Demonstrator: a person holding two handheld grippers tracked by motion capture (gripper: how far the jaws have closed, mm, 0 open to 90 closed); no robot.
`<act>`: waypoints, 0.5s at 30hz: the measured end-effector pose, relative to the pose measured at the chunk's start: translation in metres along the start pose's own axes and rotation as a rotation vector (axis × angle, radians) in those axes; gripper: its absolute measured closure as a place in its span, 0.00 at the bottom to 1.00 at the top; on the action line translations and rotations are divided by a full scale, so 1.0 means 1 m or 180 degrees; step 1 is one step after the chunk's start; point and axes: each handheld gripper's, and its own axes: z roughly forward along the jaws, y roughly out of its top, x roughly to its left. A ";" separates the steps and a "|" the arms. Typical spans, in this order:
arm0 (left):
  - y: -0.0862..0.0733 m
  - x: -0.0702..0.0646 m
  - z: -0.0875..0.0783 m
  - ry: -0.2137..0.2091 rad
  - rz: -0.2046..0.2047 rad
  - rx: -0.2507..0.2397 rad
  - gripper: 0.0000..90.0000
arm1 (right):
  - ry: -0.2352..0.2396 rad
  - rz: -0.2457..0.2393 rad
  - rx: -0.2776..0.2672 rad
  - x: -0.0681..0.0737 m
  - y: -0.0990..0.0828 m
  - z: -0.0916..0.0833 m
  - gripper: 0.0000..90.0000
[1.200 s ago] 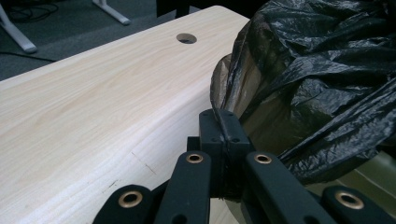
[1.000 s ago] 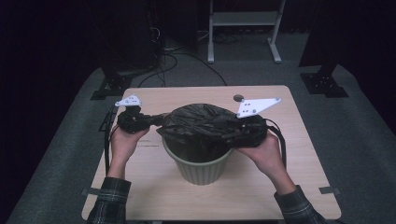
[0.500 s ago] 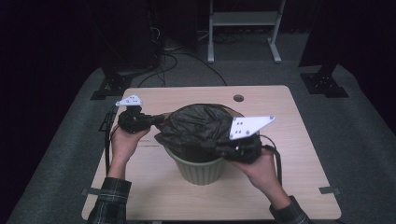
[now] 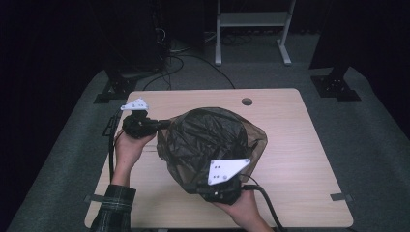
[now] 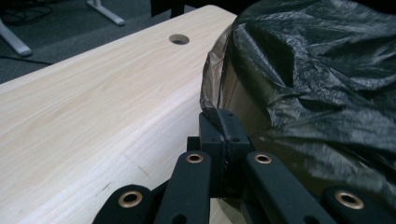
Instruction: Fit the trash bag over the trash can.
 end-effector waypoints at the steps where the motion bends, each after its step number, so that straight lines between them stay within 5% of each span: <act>1: -0.001 0.001 0.000 -0.0001 0.0002 0.0012 1.00 | -0.0019 -0.0023 0.0024 0.002 -0.003 0.005 1.00; 6: -0.006 0.002 0.006 -0.0014 -0.0018 0.0059 1.00 | -0.0069 0.0057 0.0179 0.001 -0.023 0.019 0.99; 9: -0.007 0.003 0.006 0.0003 -0.0032 0.0023 1.00 | -0.0049 0.0057 0.0188 0.003 -0.025 0.015 0.80; 15: -0.004 0.003 -0.001 0.0028 -0.0025 -0.0043 1.00 | -0.0215 -0.0150 -0.0141 0.012 0.003 -0.036 0.75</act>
